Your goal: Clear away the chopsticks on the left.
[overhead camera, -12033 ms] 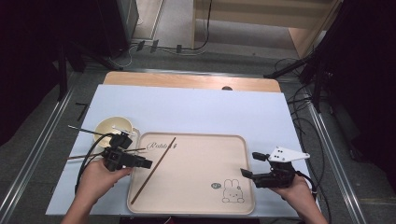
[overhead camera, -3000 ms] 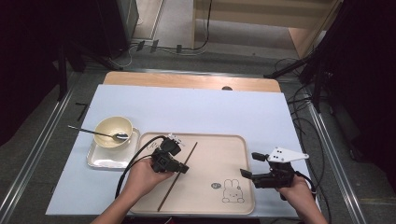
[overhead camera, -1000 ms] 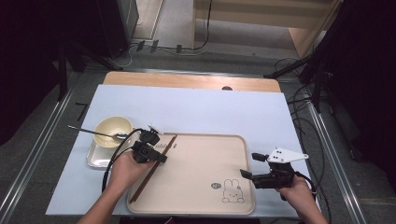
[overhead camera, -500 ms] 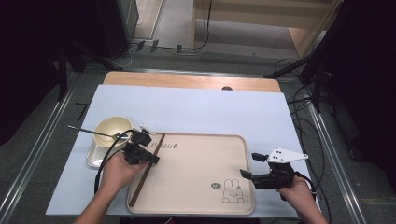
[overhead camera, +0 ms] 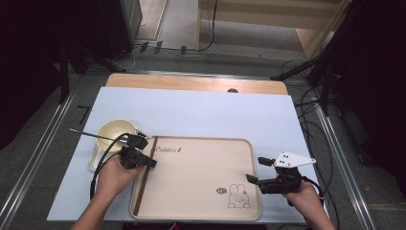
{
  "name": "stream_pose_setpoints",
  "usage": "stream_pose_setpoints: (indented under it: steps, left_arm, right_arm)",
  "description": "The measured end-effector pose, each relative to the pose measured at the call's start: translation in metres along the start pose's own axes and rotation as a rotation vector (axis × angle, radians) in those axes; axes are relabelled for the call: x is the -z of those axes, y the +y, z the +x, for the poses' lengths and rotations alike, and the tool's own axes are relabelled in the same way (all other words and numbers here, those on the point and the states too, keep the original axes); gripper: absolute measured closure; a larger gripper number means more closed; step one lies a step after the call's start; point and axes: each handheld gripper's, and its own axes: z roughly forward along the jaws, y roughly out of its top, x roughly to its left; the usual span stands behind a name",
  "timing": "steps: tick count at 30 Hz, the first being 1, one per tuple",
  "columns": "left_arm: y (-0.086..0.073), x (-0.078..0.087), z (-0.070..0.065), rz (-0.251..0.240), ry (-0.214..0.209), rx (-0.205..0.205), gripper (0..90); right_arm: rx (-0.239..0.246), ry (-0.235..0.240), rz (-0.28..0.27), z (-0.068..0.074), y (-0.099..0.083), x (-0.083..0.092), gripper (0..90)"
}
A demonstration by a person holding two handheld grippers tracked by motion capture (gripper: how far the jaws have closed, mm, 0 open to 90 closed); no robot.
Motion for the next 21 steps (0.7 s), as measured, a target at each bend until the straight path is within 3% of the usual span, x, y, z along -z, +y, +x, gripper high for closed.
stream_pose_setpoints:
  steps: [14,19,21]
  left_arm:
    - [0.002,0.006,-0.004,-0.027,-0.029,-0.031,82.3]
    - [0.002,0.015,-0.009,-0.048,-0.053,-0.068,76.3]
    - [0.001,0.019,-0.011,-0.054,-0.072,-0.083,70.1]
  right_arm:
    - [0.002,0.001,0.000,0.000,0.000,0.000,22.0]
    - [0.002,0.002,-0.002,0.000,0.000,0.000,22.0]
    - [0.005,0.004,-0.001,0.000,0.000,0.000,22.0]
